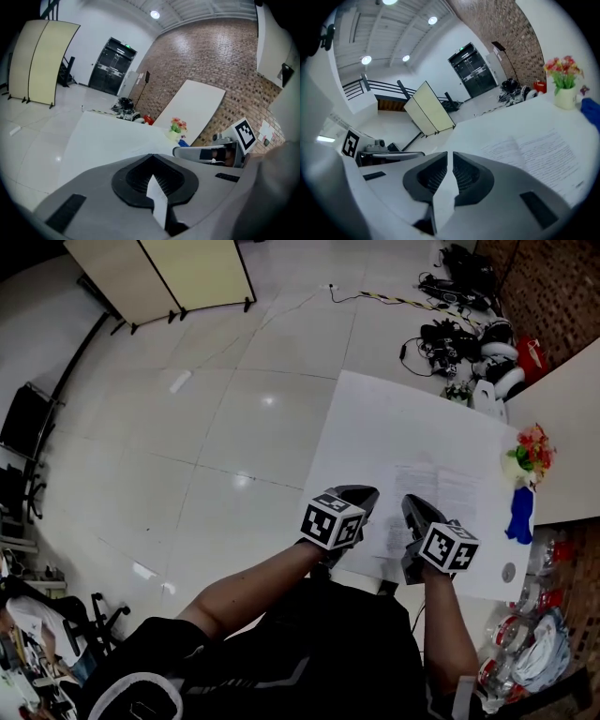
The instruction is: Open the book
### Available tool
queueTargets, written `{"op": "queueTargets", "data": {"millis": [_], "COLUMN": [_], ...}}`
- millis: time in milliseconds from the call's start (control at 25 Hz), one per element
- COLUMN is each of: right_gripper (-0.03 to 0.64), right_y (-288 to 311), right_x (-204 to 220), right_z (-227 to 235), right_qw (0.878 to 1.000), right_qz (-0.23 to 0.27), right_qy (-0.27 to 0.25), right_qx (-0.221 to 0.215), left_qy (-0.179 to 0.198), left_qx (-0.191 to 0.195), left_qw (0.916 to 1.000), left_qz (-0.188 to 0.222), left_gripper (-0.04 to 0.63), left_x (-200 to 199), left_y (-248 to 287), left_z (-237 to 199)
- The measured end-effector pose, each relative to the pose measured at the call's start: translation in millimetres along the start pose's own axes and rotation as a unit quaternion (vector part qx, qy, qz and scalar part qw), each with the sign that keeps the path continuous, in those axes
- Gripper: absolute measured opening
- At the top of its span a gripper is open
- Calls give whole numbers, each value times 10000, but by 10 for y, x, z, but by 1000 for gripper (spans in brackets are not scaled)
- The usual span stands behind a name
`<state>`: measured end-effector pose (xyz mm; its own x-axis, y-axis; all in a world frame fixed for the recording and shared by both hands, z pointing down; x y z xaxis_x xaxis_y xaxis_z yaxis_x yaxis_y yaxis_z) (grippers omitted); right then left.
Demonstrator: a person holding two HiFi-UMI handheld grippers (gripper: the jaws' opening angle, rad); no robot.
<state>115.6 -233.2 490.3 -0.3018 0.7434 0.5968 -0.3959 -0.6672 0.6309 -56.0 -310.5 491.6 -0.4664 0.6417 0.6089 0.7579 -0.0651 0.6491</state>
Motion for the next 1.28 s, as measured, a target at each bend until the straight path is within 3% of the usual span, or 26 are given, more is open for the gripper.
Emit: {"op": "queueTargets", "data": {"millis": [480,720,1080,1280], "right_gripper": [11,11,9,9], "right_y": [-1114,-1381,-1885,-2110], "right_x": [-173,-319,-497,-508], "right_z": [942,1141,1301,1459], "right_qw": [9910,9900,9849,9847], "right_qz": [676,723,781,902], "right_qy": [-194,-680,-1387,-1425], "right_qx": [1138,1001,682,447], "left_qy": [-18,78,275,457], "left_qx": [-20,26,-554,-932], "left_qw": [9990,9949,9893,9818], "left_qz": [437,1009,1323,1589], "left_gripper": [-3,-3,-3,-3], "left_x": [-392,-595,-607,-516], "left_y": [367,417,250,44], "left_z": [592,803,1296,1650]}}
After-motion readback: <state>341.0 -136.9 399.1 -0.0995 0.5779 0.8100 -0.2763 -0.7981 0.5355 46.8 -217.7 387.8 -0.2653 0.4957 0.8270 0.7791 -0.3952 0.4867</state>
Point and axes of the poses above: the fingertips, and each gripper's own axes: y forward along the fingers, z to its right, x out of its underside, the point moved 9 cm from there along -y, backward along the fingers, and after that the axes turned 14 degrees about -z, right-handed, at the moved point
